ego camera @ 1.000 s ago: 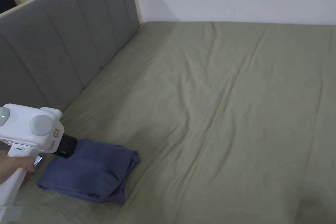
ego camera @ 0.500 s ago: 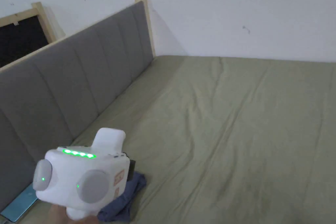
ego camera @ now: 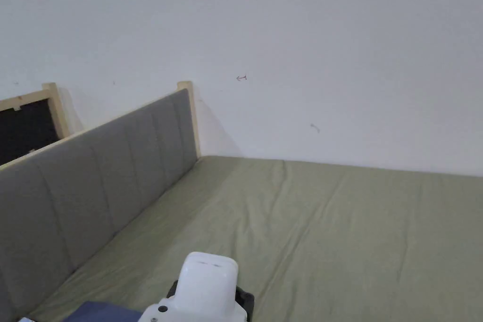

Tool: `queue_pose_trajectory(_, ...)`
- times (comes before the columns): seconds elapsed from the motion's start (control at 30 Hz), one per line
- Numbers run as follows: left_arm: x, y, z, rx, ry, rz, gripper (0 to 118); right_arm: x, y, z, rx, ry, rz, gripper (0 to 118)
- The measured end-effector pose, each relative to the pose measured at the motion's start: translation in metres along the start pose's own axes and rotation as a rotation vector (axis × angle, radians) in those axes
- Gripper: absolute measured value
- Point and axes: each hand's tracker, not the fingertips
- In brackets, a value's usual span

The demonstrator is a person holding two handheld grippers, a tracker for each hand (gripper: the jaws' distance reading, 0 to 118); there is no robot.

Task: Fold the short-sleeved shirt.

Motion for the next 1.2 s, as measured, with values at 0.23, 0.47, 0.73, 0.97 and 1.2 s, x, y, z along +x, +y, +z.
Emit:
queue_pose_trajectory(0.23,0.021,0.022,0.016,0.057,-0.091,0.125,0,-0.024,0.026,0.033,0.279,-0.16,0.212,6)
queue_pose_trajectory(0.47,0.025,0.039,0.04,0.165,-0.083,0.084,0,-0.05,0.034,0.065,0.394,-0.185,0.208,6)
queue_pose_trajectory(0.73,0.023,0.039,0.043,0.168,-0.085,0.131,0,-0.048,0.04,0.079,0.44,-0.169,0.18,6)
queue_pose_trajectory(0.97,0.031,0.038,0.043,0.156,-0.118,0.106,0,-0.048,0.044,0.081,0.438,-0.168,0.17,8)
queue_pose_trajectory(1.2,0.033,0.037,0.038,0.149,-0.141,0.131,82,-0.044,0.047,0.085,0.444,-0.166,0.176,100)
